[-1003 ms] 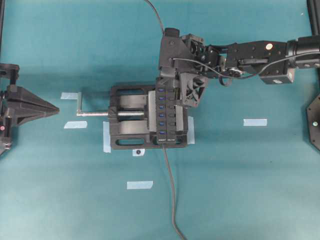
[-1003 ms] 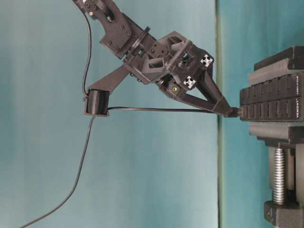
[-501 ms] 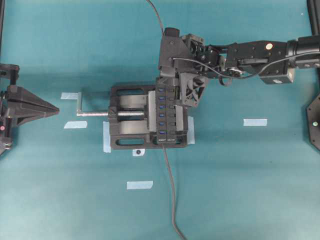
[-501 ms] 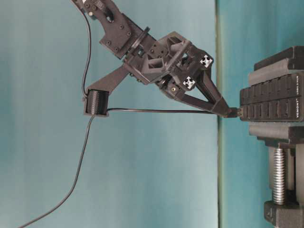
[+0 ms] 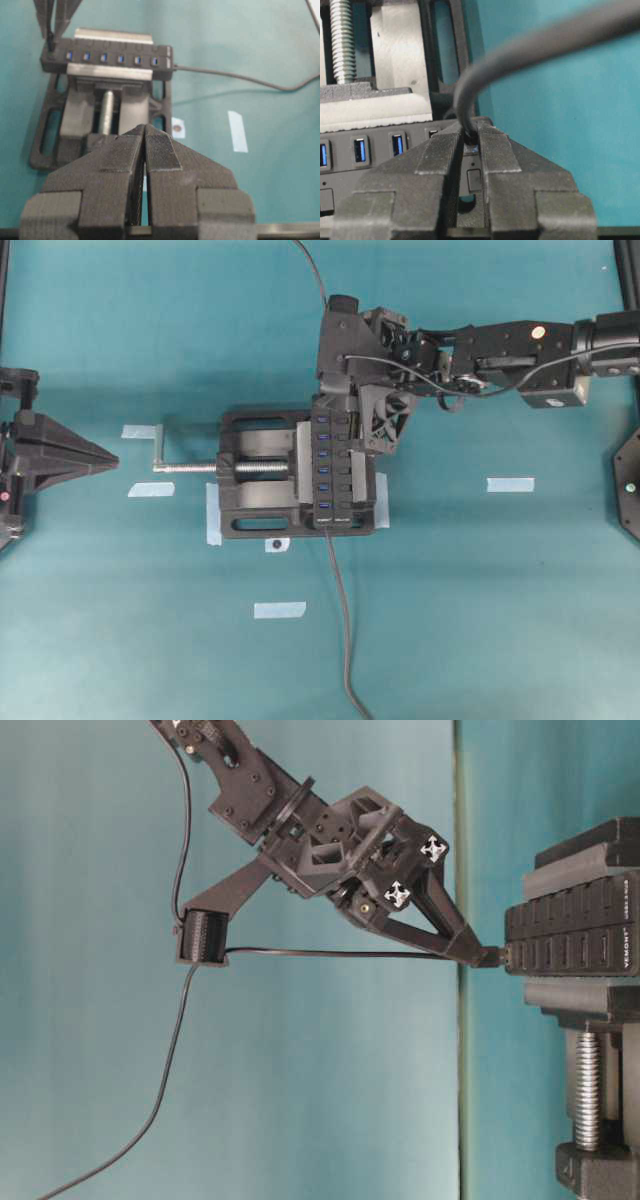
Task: Insert the USB into the center port of the fixed hub
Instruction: 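Pull the plug out of the end port with the right gripper, then carry the plug along the hub and align it over the center port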
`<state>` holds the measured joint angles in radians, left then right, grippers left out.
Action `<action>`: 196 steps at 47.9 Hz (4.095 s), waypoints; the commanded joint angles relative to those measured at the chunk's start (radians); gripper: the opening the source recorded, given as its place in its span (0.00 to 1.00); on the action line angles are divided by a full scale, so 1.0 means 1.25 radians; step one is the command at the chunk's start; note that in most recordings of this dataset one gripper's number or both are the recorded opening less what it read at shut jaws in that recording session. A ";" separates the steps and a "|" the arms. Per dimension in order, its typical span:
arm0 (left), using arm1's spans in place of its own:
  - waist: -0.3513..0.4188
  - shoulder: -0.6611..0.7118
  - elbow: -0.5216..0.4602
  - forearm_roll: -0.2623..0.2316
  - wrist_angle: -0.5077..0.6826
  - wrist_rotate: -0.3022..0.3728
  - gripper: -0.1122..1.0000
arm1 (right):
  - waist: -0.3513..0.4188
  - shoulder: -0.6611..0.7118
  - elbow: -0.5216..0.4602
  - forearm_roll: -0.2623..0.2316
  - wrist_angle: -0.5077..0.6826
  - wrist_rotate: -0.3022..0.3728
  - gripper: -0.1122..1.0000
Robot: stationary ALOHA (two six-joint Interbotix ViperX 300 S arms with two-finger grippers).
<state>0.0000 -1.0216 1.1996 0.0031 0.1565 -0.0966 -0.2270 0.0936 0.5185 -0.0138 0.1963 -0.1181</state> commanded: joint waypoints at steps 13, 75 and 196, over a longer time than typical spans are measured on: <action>-0.001 -0.009 -0.006 0.001 -0.012 -0.001 0.10 | 0.000 -0.040 -0.022 0.002 0.000 0.004 0.18; 0.000 -0.010 0.000 0.001 -0.011 -0.002 0.10 | 0.053 -0.112 -0.025 0.021 0.044 0.005 0.18; -0.001 -0.010 -0.004 0.001 -0.012 -0.002 0.10 | 0.112 -0.055 0.013 0.034 0.023 0.043 0.18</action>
<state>-0.0015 -1.0385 1.2118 0.0031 0.1503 -0.0982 -0.0905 0.0368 0.5507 0.0276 0.2332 -0.0706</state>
